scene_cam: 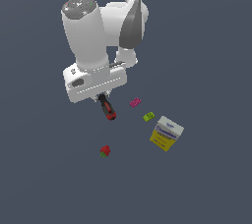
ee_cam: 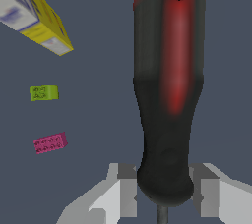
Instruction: Pick up a designated object from a clutter of objects.
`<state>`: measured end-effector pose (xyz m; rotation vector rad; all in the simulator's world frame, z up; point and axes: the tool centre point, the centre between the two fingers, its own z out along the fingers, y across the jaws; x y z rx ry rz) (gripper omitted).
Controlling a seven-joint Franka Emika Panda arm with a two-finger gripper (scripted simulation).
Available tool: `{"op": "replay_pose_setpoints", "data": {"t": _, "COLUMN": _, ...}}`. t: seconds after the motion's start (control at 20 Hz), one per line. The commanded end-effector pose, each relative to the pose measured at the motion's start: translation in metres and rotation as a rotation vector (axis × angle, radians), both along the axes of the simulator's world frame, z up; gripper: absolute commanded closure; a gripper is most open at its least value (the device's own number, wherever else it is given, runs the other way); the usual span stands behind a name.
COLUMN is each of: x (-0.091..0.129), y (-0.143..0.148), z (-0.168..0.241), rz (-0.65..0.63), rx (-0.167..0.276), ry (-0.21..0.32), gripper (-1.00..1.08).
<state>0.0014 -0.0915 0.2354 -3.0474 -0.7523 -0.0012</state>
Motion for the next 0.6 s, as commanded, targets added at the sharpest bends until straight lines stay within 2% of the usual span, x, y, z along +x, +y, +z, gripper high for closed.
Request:
{"op": "replay_pose_setpoints", "data": {"t": 0.0, "x": 0.006, "y": -0.014, "z": 0.024, "rz": 0.001, "rx": 0.0, "ry": 0.0, "gripper": 1.08}}
{"op": "replay_pose_setpoints", "data": {"t": 0.55, "x": 0.035, "y": -0.068, "z": 0.112, "rz": 0.0, "rx": -0.002, "ry": 0.0, "gripper": 1.08}}
